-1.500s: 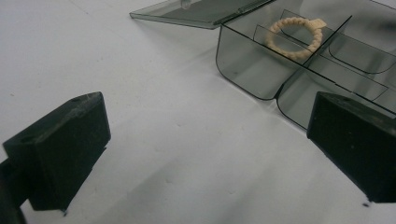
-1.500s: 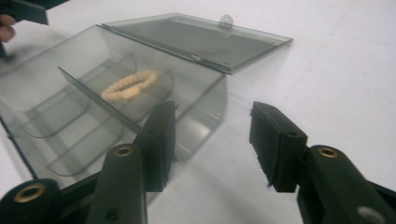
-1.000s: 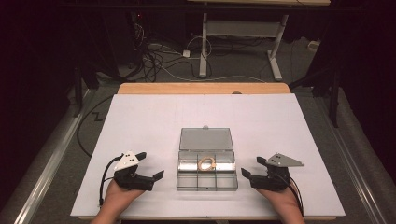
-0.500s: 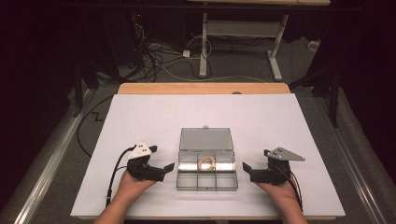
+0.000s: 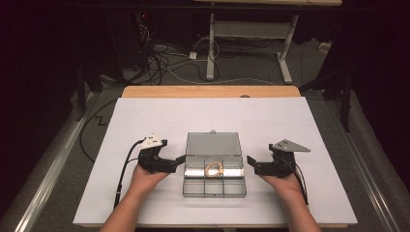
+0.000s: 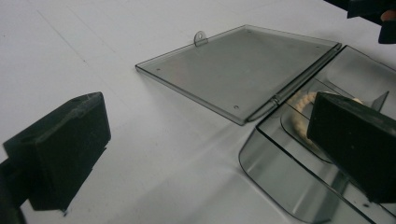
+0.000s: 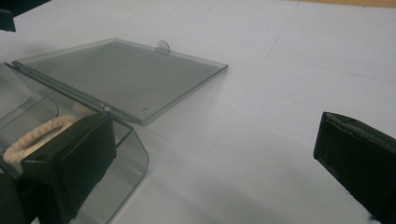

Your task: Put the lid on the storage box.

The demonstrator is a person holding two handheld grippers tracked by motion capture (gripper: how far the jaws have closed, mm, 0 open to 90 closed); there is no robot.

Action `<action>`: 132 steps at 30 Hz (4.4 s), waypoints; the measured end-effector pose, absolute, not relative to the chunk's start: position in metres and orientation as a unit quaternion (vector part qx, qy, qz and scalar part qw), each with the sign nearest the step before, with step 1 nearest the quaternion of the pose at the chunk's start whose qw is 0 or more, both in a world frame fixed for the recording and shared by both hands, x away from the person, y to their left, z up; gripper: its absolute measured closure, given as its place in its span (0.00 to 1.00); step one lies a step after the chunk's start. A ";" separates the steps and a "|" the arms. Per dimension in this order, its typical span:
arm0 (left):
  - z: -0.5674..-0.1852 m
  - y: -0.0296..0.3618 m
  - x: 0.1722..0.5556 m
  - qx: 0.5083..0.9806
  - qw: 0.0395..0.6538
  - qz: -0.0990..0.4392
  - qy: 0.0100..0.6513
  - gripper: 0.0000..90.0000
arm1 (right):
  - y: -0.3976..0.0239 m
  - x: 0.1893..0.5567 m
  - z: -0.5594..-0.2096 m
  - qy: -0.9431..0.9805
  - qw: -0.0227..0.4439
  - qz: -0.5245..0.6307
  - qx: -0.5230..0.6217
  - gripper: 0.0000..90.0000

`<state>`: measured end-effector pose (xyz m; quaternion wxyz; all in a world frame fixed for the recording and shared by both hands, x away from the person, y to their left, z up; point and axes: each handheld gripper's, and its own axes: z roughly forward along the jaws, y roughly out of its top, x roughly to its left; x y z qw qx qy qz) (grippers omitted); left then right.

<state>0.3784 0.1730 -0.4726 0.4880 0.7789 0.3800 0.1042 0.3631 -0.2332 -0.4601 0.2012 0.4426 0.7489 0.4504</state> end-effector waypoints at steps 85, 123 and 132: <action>-0.486 0.160 0.414 0.784 0.465 0.082 0.403 0.00 | -0.185 0.422 -0.479 0.741 0.007 0.446 0.503 0.36; -0.472 0.146 0.408 0.780 0.509 0.053 0.359 0.48 | -0.187 0.394 -0.457 0.749 0.163 0.478 0.428 0.66; -0.468 0.146 0.404 0.784 0.506 0.068 0.354 0.58 | -0.196 0.387 -0.451 0.758 0.179 0.471 0.414 0.75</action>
